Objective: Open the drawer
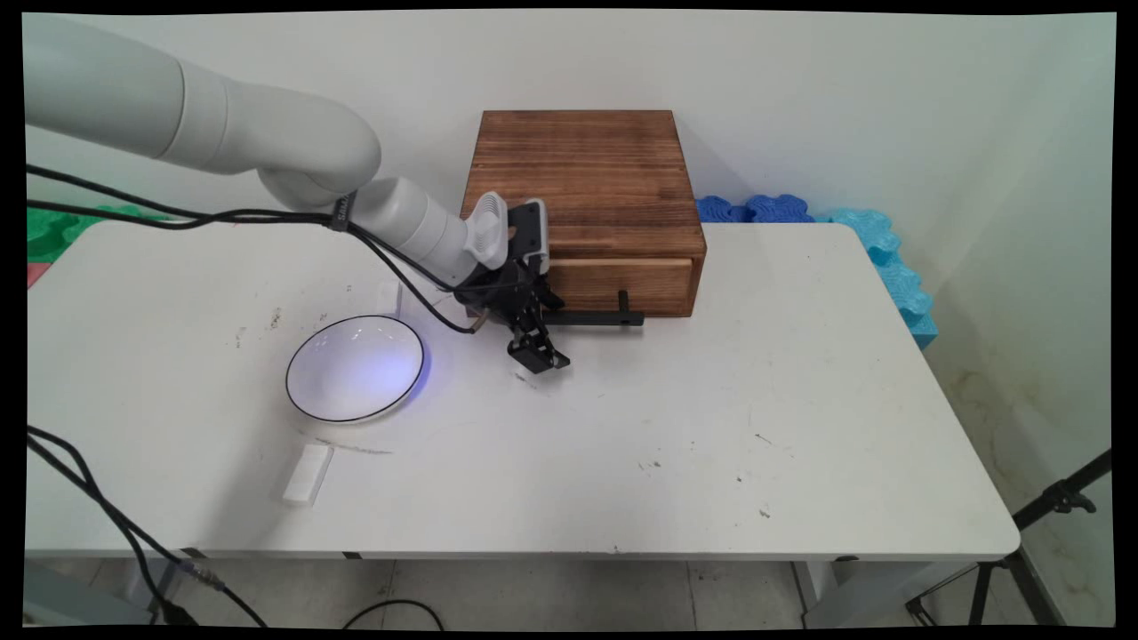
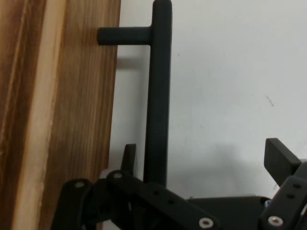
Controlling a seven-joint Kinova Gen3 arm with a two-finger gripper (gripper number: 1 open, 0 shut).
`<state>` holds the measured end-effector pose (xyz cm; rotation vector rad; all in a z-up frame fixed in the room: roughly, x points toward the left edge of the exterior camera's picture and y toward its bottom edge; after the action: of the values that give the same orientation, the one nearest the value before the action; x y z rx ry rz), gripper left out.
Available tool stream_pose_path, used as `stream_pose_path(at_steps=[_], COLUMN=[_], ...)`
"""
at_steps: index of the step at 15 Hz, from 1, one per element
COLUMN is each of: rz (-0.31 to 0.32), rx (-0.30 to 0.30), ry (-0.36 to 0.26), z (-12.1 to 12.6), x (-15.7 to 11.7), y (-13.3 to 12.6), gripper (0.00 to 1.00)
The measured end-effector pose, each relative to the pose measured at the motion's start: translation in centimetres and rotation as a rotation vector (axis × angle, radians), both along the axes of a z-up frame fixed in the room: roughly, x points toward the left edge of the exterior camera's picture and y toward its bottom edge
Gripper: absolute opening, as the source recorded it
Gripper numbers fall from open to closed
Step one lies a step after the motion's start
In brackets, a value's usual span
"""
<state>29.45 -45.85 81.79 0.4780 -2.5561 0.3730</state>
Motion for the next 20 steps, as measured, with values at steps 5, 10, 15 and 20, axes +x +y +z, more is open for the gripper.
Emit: stream_pose_path(at_steps=[5, 10, 15, 20], rz=[0.003, 0.003, 0.002, 0.001], rx=[0.008, 0.015, 0.023, 0.030], ry=[-0.005, -0.010, -0.012, -0.010], z=[-0.6, -1.2, -1.5, -1.8], x=[-0.3, -0.5, -0.7, -1.0], y=[0.1, 0.5, 1.2, 2.4], gripper=[1.00, 1.00, 1.00, 1.00])
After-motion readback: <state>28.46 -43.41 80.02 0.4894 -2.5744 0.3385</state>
